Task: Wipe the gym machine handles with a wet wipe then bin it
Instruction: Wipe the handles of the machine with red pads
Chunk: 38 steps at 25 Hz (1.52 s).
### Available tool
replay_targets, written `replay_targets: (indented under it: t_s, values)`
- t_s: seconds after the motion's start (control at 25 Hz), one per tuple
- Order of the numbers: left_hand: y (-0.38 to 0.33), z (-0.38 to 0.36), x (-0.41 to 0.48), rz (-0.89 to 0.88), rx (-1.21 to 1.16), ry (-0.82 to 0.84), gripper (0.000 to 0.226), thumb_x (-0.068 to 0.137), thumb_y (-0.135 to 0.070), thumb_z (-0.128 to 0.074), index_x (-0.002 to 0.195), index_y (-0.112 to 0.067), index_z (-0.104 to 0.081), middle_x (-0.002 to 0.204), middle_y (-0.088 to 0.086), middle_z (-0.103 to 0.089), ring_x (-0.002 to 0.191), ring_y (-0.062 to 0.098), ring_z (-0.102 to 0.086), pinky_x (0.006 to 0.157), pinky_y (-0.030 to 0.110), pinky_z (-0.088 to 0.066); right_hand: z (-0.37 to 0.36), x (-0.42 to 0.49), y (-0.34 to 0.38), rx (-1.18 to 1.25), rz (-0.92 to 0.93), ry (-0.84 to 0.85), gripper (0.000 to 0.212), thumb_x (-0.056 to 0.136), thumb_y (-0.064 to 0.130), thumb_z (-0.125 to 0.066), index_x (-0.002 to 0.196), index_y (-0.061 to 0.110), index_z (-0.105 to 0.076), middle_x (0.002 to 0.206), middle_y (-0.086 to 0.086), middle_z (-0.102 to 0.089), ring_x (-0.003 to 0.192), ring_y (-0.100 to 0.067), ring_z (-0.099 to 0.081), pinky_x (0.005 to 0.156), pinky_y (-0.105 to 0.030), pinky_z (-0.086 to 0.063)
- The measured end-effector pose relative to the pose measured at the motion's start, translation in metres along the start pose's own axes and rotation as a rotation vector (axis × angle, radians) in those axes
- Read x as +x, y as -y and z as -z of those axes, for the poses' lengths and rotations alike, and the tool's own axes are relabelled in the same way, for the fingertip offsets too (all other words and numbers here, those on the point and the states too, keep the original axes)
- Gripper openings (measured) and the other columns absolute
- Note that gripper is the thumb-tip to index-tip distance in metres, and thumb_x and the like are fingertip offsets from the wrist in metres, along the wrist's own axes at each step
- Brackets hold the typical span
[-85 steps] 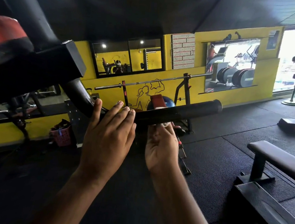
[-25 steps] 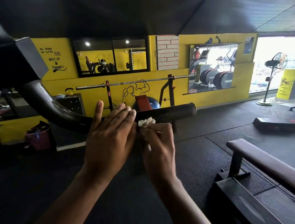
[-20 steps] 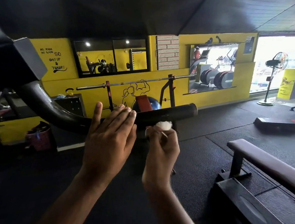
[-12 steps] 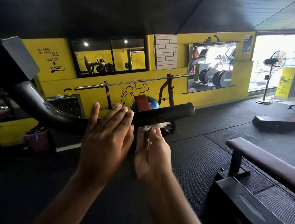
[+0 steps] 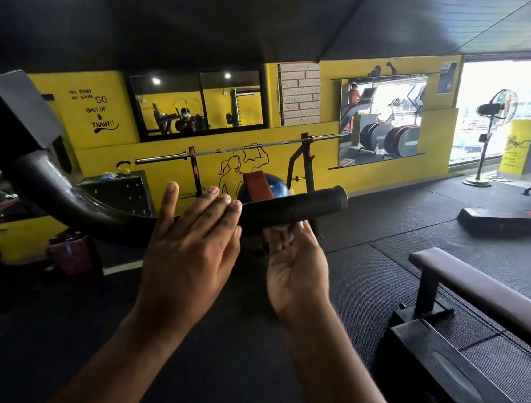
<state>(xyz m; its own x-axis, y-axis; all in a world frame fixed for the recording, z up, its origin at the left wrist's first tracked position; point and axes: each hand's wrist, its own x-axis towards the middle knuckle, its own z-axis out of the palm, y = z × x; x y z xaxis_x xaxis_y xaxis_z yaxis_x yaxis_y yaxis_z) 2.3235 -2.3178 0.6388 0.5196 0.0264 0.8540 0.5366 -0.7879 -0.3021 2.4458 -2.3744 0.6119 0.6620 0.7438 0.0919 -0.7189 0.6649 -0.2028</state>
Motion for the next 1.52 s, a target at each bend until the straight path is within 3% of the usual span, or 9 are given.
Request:
replay_targets:
  t_s: [0.12,0.28,0.44,0.68,0.84,1.04,1.2,1.32,1.52]
  values:
    - [0.000,-0.001,0.001,0.001,-0.005,0.000,0.035,0.097,-0.022,-0.054,0.125,-0.004,-0.063,0.127,0.015,-0.064,0.127,0.027,-0.055,0.121,0.051,-0.013,0.003,-0.014,-0.010,-0.112,0.147,-0.063,0.012,0.095,0.004,-0.058,0.105,0.001,-0.065,0.094,-0.008,-0.068,0.088,-0.015,-0.065,0.087,-0.026,-0.055]
    - [-0.006,-0.004,-0.002,0.034,0.006,0.002,0.037,0.097,-0.023,-0.054,0.129,-0.004,-0.060,0.131,0.015,-0.061,0.130,0.027,-0.052,0.120,0.054,-0.015,0.013,-0.012,-0.019,-0.759,0.792,-0.189,0.009,0.090,0.009,-0.069,0.097,0.014,-0.070,0.104,-0.005,-0.063,0.096,-0.021,-0.063,0.081,-0.033,-0.055]
    - [-0.009,-0.003,-0.004,0.050,0.000,0.006,0.039,0.098,-0.026,-0.053,0.130,-0.005,-0.058,0.133,0.014,-0.059,0.132,0.027,-0.049,0.120,0.054,-0.013,0.022,-0.003,-0.015,-1.189,1.218,-0.040,0.018,0.089,0.005,-0.068,0.106,0.010,-0.071,0.109,0.002,-0.056,0.103,-0.023,-0.059,0.080,-0.045,-0.054]
    - [-0.010,-0.007,-0.004,0.057,-0.018,-0.003,0.038,0.099,-0.028,-0.053,0.129,-0.005,-0.061,0.133,0.014,-0.060,0.132,0.027,-0.050,0.120,0.053,-0.013,0.021,-0.006,0.008,-1.470,1.361,0.115,0.026,0.099,0.021,-0.053,0.112,0.007,-0.071,0.115,-0.009,-0.065,0.106,-0.022,-0.056,0.089,-0.023,-0.047]
    - [-0.008,-0.006,-0.002,0.049,-0.014,0.004,0.039,0.099,-0.030,-0.052,0.127,-0.006,-0.062,0.132,0.013,-0.061,0.132,0.027,-0.050,0.120,0.054,-0.012,0.014,0.005,0.028,-1.655,1.471,0.398,0.026,0.091,0.008,-0.065,0.117,0.003,-0.068,0.119,-0.011,-0.067,0.109,-0.026,-0.058,0.091,-0.031,-0.050]
    - [-0.009,-0.007,0.000,0.054,-0.009,-0.011,0.036,0.098,-0.028,-0.053,0.125,-0.006,-0.064,0.130,0.013,-0.063,0.130,0.026,-0.052,0.120,0.053,-0.013,0.001,0.010,0.052,-1.783,1.343,0.256,0.027,0.095,0.018,-0.055,0.119,0.014,-0.068,0.123,-0.001,-0.067,0.115,-0.020,-0.060,0.090,-0.038,-0.049]
    - [-0.011,-0.008,0.001,0.058,-0.016,-0.016,0.035,0.098,-0.027,-0.054,0.124,-0.006,-0.064,0.129,0.012,-0.063,0.130,0.026,-0.052,0.121,0.053,-0.012,-0.009,0.013,0.075,-2.005,1.278,0.671,0.032,0.090,0.005,-0.059,0.121,0.009,-0.066,0.123,-0.007,-0.066,0.111,-0.017,-0.062,0.091,-0.021,-0.049]
    - [-0.013,-0.009,0.003,0.060,-0.032,-0.043,0.033,0.098,-0.025,-0.054,0.122,-0.005,-0.066,0.126,0.013,-0.065,0.128,0.026,-0.054,0.121,0.051,-0.014,-0.041,0.029,0.106,-2.082,1.009,0.720,0.024,0.090,0.004,-0.064,0.112,0.012,-0.070,0.108,0.001,-0.070,0.092,-0.005,-0.065,0.075,0.003,-0.038]
    - [-0.017,-0.011,0.008,0.067,-0.044,-0.062,0.031,0.097,-0.024,-0.054,0.119,-0.005,-0.067,0.122,0.013,-0.067,0.125,0.026,-0.056,0.121,0.048,-0.013,-0.068,0.037,0.112,-2.183,0.774,0.891,0.018,0.095,0.010,-0.059,0.110,0.012,-0.068,0.103,0.007,-0.067,0.075,0.019,-0.046,0.067,0.006,-0.036]
